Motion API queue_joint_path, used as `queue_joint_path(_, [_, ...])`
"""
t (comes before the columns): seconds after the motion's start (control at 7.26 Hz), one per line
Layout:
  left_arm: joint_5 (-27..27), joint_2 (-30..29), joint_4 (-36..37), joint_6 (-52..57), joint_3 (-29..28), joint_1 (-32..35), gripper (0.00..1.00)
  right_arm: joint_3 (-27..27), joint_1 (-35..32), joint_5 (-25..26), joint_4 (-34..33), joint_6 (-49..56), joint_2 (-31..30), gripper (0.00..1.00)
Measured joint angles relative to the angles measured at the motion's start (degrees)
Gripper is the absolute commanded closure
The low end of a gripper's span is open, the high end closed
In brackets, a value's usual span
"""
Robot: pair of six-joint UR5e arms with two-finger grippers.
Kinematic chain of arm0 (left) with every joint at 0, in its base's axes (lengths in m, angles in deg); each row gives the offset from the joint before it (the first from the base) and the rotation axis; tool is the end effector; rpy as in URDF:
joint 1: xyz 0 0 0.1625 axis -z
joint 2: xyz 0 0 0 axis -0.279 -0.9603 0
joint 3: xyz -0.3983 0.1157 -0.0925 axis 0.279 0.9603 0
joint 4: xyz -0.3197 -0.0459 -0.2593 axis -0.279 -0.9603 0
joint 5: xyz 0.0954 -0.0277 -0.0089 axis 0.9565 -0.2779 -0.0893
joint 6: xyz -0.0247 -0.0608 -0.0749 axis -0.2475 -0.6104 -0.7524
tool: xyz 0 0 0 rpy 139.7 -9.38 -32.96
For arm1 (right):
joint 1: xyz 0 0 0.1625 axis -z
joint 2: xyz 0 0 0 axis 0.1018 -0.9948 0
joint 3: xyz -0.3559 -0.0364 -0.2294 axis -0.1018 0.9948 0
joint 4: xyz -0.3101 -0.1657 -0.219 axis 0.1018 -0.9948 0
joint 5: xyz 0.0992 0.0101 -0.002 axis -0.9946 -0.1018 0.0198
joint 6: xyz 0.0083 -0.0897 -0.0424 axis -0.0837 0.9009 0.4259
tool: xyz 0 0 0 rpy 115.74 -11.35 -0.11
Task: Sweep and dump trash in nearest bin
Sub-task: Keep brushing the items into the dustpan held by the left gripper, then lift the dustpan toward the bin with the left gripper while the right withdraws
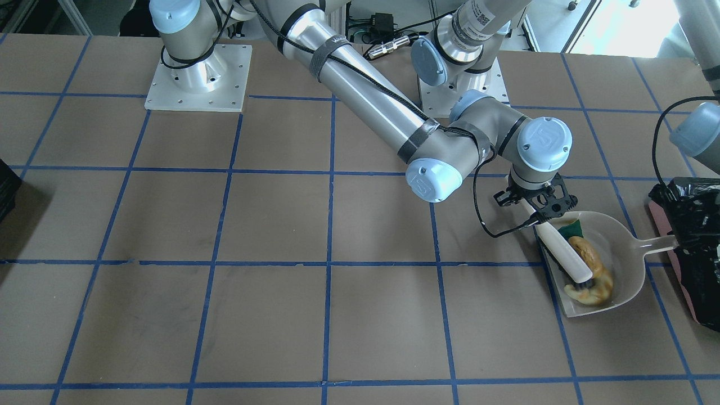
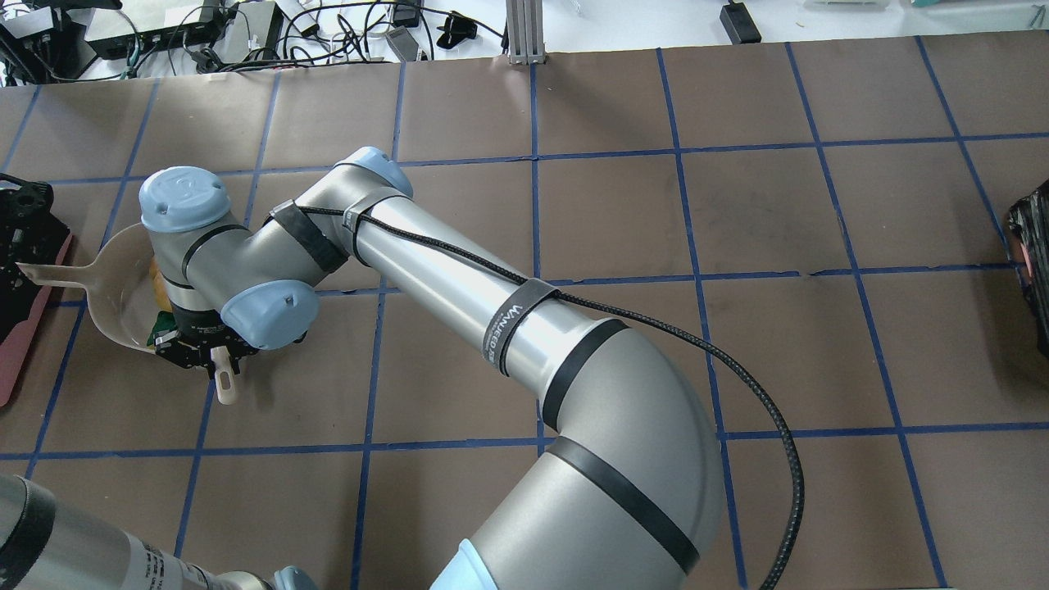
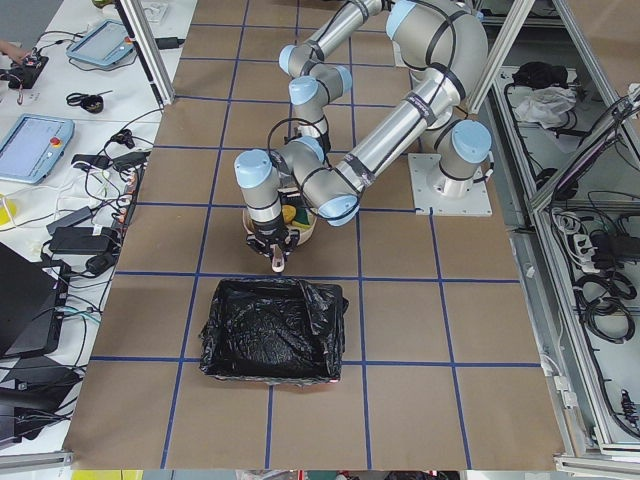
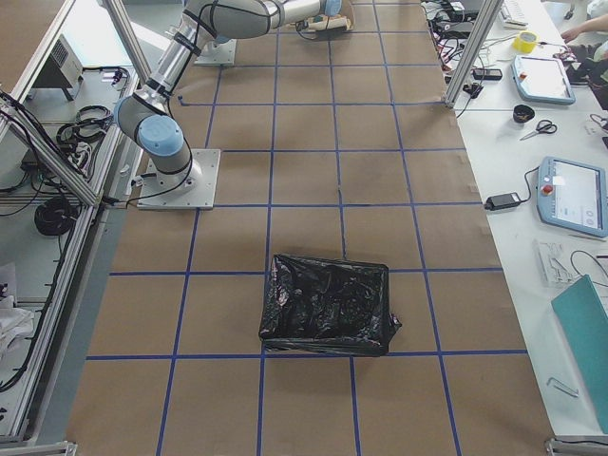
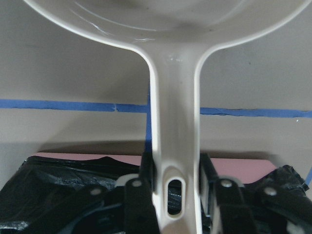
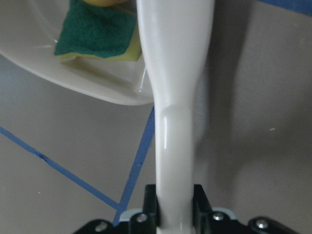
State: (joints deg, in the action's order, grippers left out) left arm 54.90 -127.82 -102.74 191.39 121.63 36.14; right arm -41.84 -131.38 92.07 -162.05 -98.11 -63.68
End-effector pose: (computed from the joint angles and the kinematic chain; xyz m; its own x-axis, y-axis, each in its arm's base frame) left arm 0.2993 -0.5667 0.2705 -0.0885 0.9917 0.0938 0.9717 0.0652 0.2268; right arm 0.7447 -0.4541 0.2168 -0.8289 -0.3952 -0.3958 -0.4546 0.8883 0.0651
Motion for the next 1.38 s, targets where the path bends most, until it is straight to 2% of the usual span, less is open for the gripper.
queue_joint_path(0.28, [-0.06, 0.02, 0.11, -0.32, 0.08, 0.10, 1.00, -0.43, 0.10, 0.58, -0.01, 3.94, -0.39, 1.00])
queue_joint_path(0.55, [-0.07, 0.09, 0.14, -0.37, 0.09, 0.12, 1.00, -1.00, 0.40, 2.15, 3.43, -0.70, -2.27, 1.00])
queue_joint_path(0.96, [-1.46, 0.28, 0.11, -0.22, 0.10, 0.04, 1.00, -1.50, 2.55, 7.60, 16.72, -6.28, -7.14, 1.00])
queue_joint_path(1.1, [-2.32, 0.62, -0.09, -0.13, 0.10, -0.03, 1.00, -2.66, 4.66, 8.32, 20.43, -8.00, -9.37, 1.00])
queue_joint_path(1.38, [-4.84, 1.31, -1.00, 0.06, 0.06, -0.26, 1.00, -9.90, 9.05, 10.71, 23.06, -11.12, -15.66, 1.00])
